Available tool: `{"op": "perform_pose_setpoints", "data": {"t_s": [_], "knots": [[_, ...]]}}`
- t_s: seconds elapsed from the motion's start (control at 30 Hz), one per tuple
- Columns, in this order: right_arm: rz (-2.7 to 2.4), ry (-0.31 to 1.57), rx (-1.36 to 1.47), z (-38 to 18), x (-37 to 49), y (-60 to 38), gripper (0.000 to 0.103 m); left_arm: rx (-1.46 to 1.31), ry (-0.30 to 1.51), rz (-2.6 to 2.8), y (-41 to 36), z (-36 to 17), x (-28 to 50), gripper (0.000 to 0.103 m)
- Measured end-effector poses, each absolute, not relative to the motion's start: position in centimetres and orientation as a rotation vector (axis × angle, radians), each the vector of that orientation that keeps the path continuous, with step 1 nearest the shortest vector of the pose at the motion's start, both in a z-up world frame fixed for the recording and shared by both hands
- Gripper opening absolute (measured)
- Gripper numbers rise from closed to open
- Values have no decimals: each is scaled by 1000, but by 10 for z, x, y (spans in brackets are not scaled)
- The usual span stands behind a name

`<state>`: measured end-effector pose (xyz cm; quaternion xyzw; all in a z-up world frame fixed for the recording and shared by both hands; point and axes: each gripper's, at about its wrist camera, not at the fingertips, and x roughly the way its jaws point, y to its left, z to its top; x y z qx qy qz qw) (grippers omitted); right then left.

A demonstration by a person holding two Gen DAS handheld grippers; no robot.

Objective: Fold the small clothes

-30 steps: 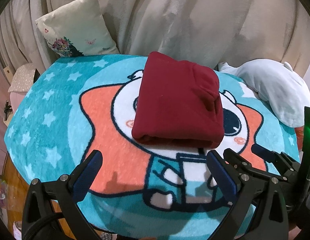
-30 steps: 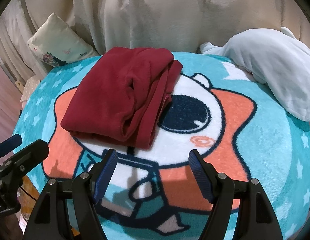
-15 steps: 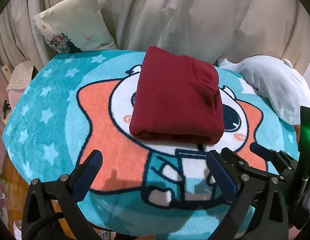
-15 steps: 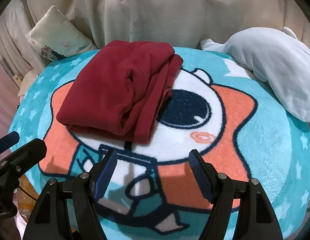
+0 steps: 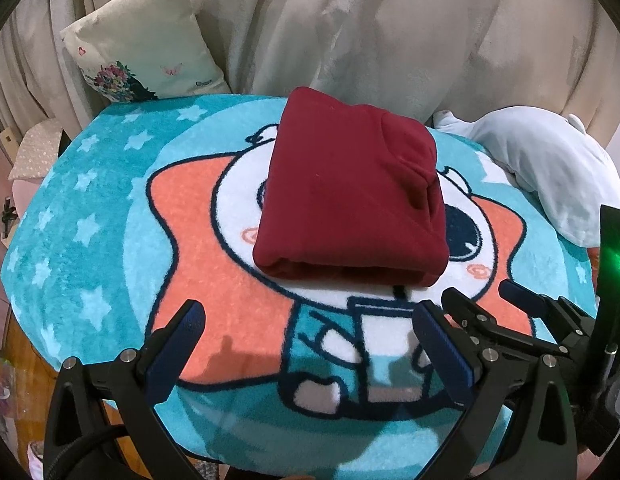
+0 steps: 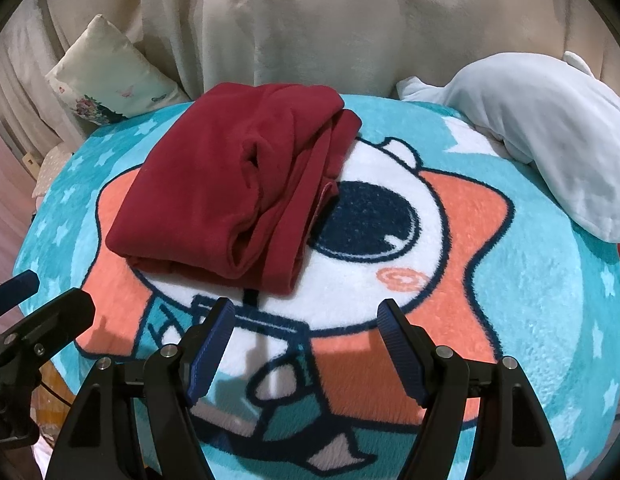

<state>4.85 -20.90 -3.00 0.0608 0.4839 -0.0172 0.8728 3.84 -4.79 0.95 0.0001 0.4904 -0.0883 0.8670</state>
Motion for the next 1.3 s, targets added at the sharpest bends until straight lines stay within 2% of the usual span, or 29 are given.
{"op": "perform_pose_setpoints", "data": {"t_s": [1.3], "knots": [[-56,998,118,-26,49,-206,78,-7,969,-214,-47,26,30,103]]}}
